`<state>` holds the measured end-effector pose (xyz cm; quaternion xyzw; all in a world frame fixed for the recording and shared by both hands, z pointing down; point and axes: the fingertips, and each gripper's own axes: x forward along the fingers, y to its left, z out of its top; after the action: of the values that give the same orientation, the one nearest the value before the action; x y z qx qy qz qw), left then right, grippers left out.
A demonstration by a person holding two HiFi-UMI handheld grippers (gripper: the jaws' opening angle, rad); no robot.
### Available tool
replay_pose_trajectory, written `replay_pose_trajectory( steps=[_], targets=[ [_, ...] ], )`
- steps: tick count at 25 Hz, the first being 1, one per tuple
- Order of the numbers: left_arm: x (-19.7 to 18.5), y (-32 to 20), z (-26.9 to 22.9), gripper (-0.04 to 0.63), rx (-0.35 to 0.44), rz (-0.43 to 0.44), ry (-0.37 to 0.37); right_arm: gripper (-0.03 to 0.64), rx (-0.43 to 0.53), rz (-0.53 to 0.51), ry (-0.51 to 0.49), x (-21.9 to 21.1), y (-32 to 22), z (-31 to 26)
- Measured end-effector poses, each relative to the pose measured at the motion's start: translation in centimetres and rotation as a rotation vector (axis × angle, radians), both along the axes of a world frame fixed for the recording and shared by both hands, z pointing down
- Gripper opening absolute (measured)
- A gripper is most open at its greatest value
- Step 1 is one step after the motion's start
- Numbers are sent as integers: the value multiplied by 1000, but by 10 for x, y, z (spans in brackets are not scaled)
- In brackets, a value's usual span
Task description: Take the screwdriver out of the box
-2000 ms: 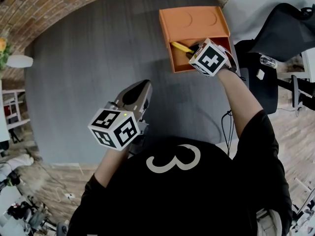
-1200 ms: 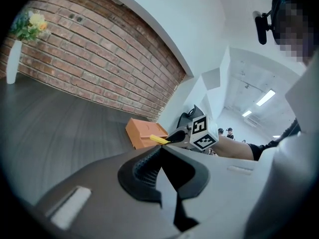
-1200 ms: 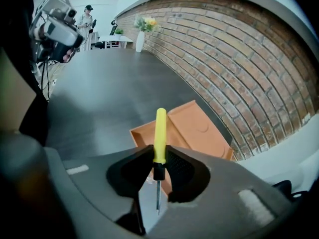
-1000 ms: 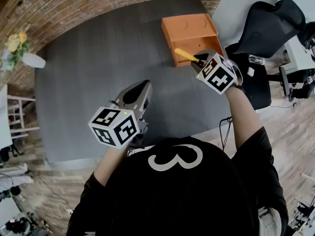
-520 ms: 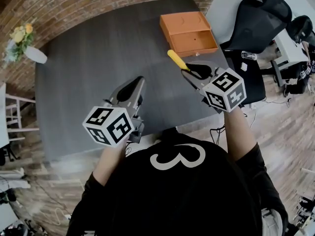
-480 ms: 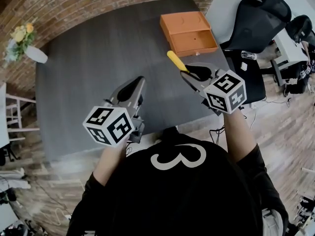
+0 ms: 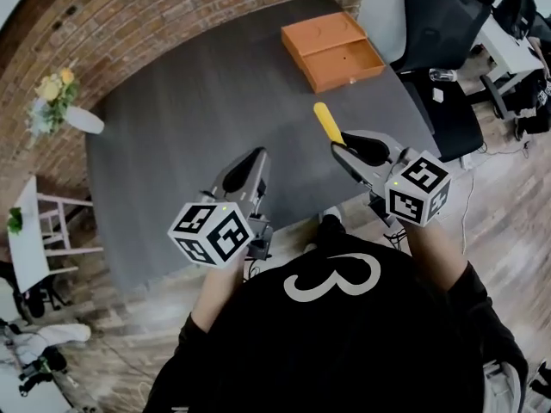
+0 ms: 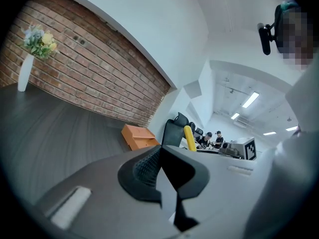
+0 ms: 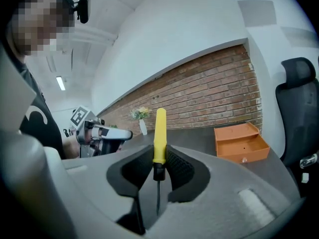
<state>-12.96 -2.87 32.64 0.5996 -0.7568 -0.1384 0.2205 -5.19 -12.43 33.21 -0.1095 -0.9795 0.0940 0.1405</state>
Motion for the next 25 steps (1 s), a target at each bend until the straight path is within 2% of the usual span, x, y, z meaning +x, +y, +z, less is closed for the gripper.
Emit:
replay_pose_trajectory(
  steps=[9,25],
  targets=[
    [29,-3,-11,14,1,71,-37,78,-97,108,-81,23,-6,-15],
    [38,-19,-7,14,14,110,-23,78,-114,157,-62,30,-22,-6]
  ],
)
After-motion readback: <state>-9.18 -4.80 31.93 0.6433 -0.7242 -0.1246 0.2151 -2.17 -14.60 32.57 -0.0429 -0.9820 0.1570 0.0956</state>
